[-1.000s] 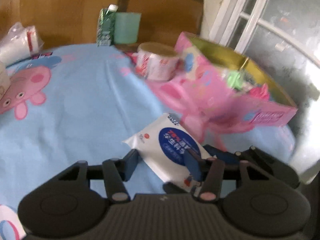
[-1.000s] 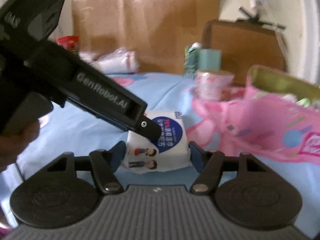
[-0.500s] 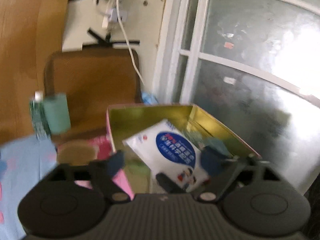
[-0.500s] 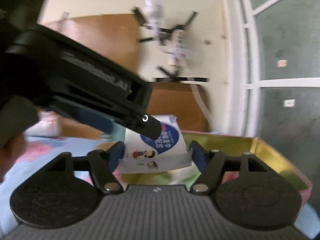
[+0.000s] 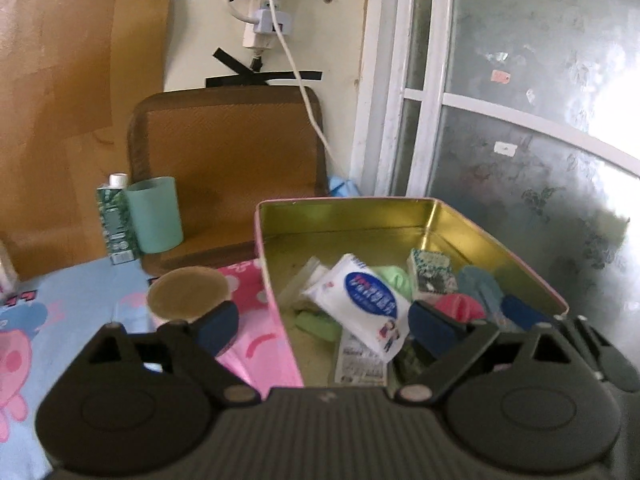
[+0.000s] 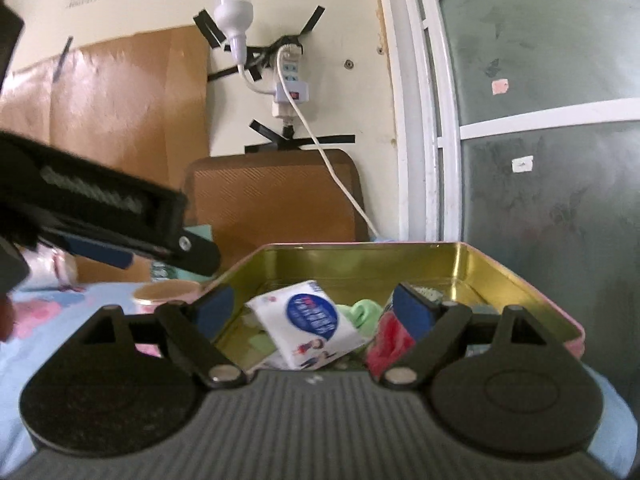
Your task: Organize soft objects
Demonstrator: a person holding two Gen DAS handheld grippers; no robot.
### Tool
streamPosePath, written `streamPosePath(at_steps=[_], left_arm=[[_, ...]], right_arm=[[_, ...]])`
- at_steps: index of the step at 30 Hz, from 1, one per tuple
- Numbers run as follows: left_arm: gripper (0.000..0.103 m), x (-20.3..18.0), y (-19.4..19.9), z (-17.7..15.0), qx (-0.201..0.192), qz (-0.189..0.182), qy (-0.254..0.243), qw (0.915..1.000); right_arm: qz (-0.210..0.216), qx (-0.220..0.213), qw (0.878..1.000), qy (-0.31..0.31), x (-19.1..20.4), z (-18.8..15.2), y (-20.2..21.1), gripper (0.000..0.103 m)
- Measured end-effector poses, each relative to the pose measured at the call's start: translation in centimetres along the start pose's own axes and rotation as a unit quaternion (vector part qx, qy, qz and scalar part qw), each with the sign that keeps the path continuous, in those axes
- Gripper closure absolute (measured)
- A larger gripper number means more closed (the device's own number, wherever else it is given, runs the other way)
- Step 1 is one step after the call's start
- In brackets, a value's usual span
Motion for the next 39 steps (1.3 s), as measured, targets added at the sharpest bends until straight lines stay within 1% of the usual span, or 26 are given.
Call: streamPosePath(at_steps=[4, 11, 16, 20, 23, 25, 32, 39], left_arm=[[0.001, 0.7, 1.6, -0.9, 0.002, 0.026, 0.003, 0.9997], [0.000, 2.9, 4.0, -2.8, 0.015, 0.057, 0.021, 0.9980], [0.000, 3.7, 5.3, -4.0, 0.024, 0.066, 0.023, 0.9972], [0.000, 3.9, 6.3, -5.1, 0.027, 0.075, 0.023, 0.9966], [0.000, 4.2, 6.7, -6.0, 0.049, 0.080, 0.025, 0.9953], [0.000, 4.4, 6.9, -6.6, 0.056, 0.080, 0.030, 0.9948], [0.000, 4.8, 7.8, -7.7, 0.048, 0.095, 0.033, 0.9938], [0.000, 4.3, 8.2, -7.7, 0.041, 0.090, 0.016, 0.9950]], right_arm=[[0.018, 0.005, 1.000, -0.025, 0.3, 0.2, 0.9, 0.014], [0.033, 0.036, 0.994, -0.095, 0.3, -0.1, 2.0, 0.014], [0.035, 0.055, 0.988, -0.137, 0.4, 0.0, 2.7, 0.014], [0.045, 0.068, 0.985, -0.149, 1.3, -0.1, 3.4, 0.014], [0.058, 0.079, 0.982, -0.161, 1.9, -0.3, 3.8, 0.014], [0.063, 0.083, 0.981, -0.166, 2.2, -0.4, 4.0, 0.014], [0.073, 0.092, 0.977, -0.176, 3.0, -0.4, 4.7, 0.014], [0.073, 0.094, 0.977, -0.179, 3.1, -0.5, 4.9, 0.014]])
Point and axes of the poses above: each gripper's, at about its wrist camera, not at the fingertips, and y roughly against the way its jaws point, x to its left, z to its top, the point moved 4 cm from there along -y, roughly the way its jaws point, and after that the axes turned 2 degrees about x, right-handed, at the moved point
